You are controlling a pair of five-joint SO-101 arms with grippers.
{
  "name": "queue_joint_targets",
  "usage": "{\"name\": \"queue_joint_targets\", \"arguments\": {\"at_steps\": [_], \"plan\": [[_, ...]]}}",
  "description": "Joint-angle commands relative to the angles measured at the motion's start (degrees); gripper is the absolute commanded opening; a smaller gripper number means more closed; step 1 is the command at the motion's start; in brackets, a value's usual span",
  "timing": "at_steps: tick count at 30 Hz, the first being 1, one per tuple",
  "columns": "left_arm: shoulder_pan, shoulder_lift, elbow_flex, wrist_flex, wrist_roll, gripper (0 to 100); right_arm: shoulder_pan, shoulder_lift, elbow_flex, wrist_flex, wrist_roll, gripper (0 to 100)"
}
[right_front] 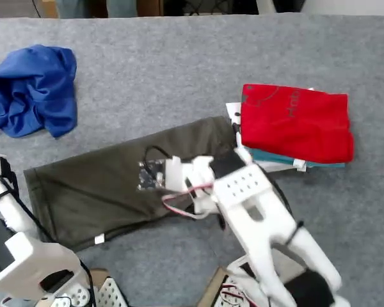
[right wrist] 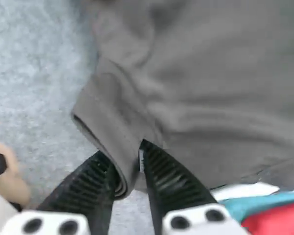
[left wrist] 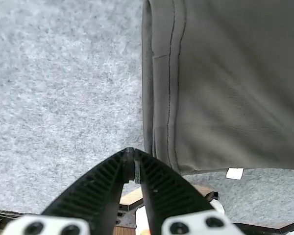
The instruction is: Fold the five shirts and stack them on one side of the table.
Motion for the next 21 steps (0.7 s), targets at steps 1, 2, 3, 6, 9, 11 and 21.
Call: {"name": "queue_joint_targets", "arguments": {"at_steps": [1,2,3,6,9,11,21], "plan": [[-0.6,-2.9,0.1,-0.1,-0.1,3,0.5,8.9,-9.3,0.8,1.9,1.3],[-0.6,-2.9,0.1,-0.1,-0.1,3,0.5,11.6,-11.4,1.8,2.8,1.3],[-0.6,-2.9,0.1,-0.1,-0.1,3,0.5,14.3,-13.5,3.1,3.9,1.3],[-0.5,-2.9,0.0,-0.1,-0.1,3,0.9,21.6,-21.5,7.1,5.6,1.3],[-0.4,-2.9,-0.1,-0.1,-0.1,3,1.8,28.2,-29.8,10.3,7.4,1.4],[-0.4,-2.9,0.0,-0.1,-0.1,3,2.7,32.6,-35.2,11.5,8.1,1.5],[0.0,-2.9,-0.5,-0.5,-0.1,3,3.6,51.9,-57.8,22.4,7.4,30.1]]}}
